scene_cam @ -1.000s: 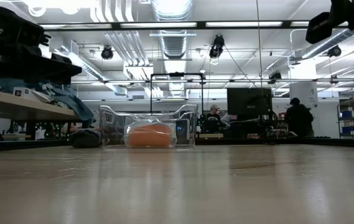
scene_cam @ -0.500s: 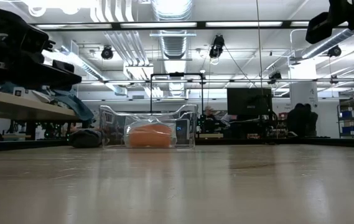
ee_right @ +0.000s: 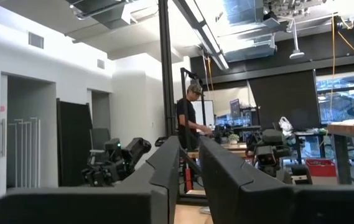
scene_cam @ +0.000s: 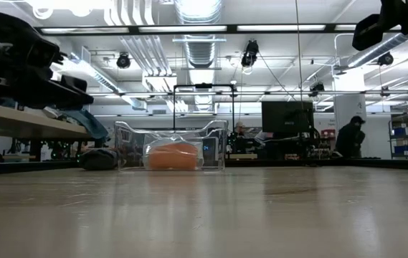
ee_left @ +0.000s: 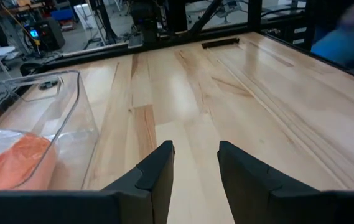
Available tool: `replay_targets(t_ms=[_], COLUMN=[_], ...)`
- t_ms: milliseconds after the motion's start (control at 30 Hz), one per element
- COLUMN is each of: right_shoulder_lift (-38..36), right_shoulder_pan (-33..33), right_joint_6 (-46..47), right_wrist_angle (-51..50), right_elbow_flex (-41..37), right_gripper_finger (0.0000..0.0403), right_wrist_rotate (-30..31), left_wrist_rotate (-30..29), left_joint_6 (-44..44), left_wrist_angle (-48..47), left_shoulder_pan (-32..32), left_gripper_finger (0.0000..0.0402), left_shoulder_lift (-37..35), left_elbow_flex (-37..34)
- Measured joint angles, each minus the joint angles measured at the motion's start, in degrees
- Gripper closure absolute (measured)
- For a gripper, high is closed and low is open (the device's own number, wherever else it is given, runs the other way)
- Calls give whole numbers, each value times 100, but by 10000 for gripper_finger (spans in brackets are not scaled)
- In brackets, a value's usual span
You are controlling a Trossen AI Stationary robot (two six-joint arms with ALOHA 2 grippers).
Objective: Roll bandage
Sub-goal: Return to Home Position
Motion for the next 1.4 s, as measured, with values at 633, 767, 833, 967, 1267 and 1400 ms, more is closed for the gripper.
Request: replay_targets(t_ms=[633, 767, 833, 967, 1267, 1400], right_shoulder_lift=[1, 2, 2, 2, 2, 2], right_shoulder_pan=[0, 0, 0, 0, 0, 0], right_joint_6=[0, 0, 0, 0, 0, 0], right_wrist_angle=[0, -1, 1, 1, 0, -1], right_elbow_flex=[0, 0, 0, 0, 0, 0], right_gripper_finger=[348, 339, 336, 330, 332, 343], right_wrist_rotate=[0, 2, 1, 0, 2, 0], left_wrist_rotate=[2, 1, 0, 0, 1, 0], left_joint_6=[0, -1, 0, 0, 0, -2], left_wrist_angle=[-2, -1, -1, -1, 0, 0], left_shoulder_pan=[0, 0, 0, 0, 0, 0], left_gripper_finger=[263, 256, 253, 246, 240, 245], left_shoulder_lift=[322, 369, 390, 434, 517, 548], left_elbow_flex=[0, 0, 0, 0, 0, 0])
